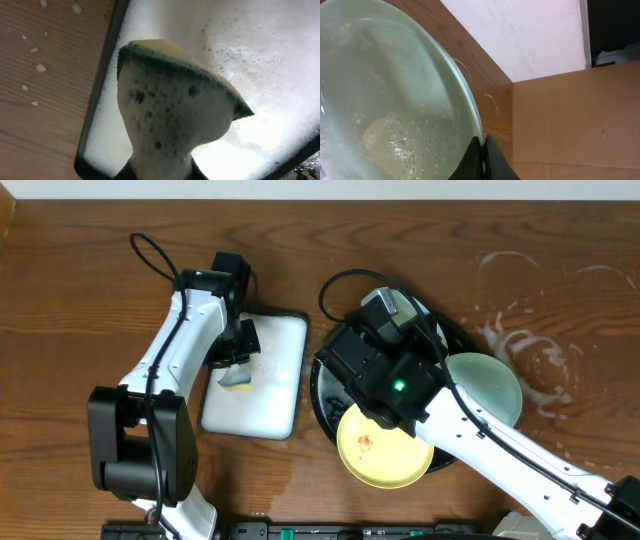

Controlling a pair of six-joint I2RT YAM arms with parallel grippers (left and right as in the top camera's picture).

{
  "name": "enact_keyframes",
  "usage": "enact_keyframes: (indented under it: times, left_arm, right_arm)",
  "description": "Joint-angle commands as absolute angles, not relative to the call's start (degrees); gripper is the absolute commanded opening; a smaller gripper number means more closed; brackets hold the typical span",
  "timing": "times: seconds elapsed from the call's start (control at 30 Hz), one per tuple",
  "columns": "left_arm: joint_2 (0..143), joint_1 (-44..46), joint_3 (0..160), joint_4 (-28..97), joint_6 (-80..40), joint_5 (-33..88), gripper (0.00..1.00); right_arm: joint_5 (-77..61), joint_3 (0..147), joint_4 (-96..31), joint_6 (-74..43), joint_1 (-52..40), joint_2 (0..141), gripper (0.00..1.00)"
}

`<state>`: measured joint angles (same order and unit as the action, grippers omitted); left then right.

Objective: Clean dirty plates on tray and stack at the side
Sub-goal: 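Lift the cleaned green plate with right gripper and carry it right, then set the green plate down on the table right of the tray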

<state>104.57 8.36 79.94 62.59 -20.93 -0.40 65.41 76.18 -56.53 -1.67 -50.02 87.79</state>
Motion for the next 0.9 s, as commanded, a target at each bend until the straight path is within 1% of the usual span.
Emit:
enact_keyframes:
  times: [0.0, 0.07, 0.13, 0.17, 0.23, 0.27, 0.37, 0.4, 0.43, 0.6, 0.63, 0.7, 0.73, 0.87]
  left_arm:
    - [104.5, 8.3, 79.9, 62.9, -20.6, -1.3, 0.13]
    - [104.5, 8.3, 79.9, 62.8, -20.6, -1.3, 0.13]
    - [104.5, 8.3, 79.9, 62.8, -20.6, -1.3, 0.13]
    - [104.5, 8.3, 79.9, 62.9, -20.6, -1.3, 0.13]
    - [104.5, 8.3, 79.9, 62.9, -20.6, -1.3, 0.13]
    - [104.5, 8.3, 79.9, 62.9, -20.6, -1.3, 0.13]
    - [104.5, 8.3, 79.9, 62.9, -20.6, -1.3, 0.13]
    - [104.5, 8.3, 79.9, 62.9, -20.6, -1.3, 0.13]
    - [104.5, 8.3, 79.9, 62.9, -20.6, -1.3, 0.13]
    - [104.5, 8.3, 79.9, 62.9, -20.6, -1.3, 0.13]
    - [104.5, 8.3, 79.9, 62.9, -20.6, -1.3, 0.13]
    - [104.5, 8.3, 79.9, 62.9, -20.6, -1.3, 0.13]
    - [104.5, 8.3, 79.9, 62.9, -20.6, -1.3, 0.13]
    - [104.5, 8.3, 79.9, 62.8, -20.6, -1.3, 0.13]
  right_arm:
    - [66.8, 76.7, -56.6, -3.9, -50.3, 86.9, 0.01]
    - [61.9, 76.7, -56.6, -6.3, -49.1, 86.9, 0.01]
    - [50.2, 76.7, -56.5, -8.9, -45.5, 86.9, 0.01]
    - [39.9, 76.7, -56.4, -9.4, -41.3, 86.9, 0.01]
    - [32.6, 76.7, -56.9, -9.4, -36.8, 86.7, 0.01]
    - [26.8, 76.7, -57.4, -9.5, -32.6, 86.3, 0.01]
    - [15.6, 76.8, -57.6, -9.8, -23.5, 84.6, 0.01]
    - [11.8, 76.8, -57.6, -9.9, -19.8, 84.0, 0.01]
    - [4.9, 76.8, -57.2, -10.3, -12.1, 82.8, 0.01]
    - [-11.0, 76.7, -55.4, -10.9, 11.2, 83.1, 0.01]
    - [-15.1, 76.7, -55.3, -11.0, 18.8, 84.2, 0.01]
    - [-16.1, 76.6, -55.3, -12.1, 26.9, 86.1, 0.01]
    - [-16.1, 76.6, -55.3, -12.2, 28.3, 86.6, 0.01]
    - [-16.1, 76.6, -54.6, -14.9, 39.0, 92.2, 0.01]
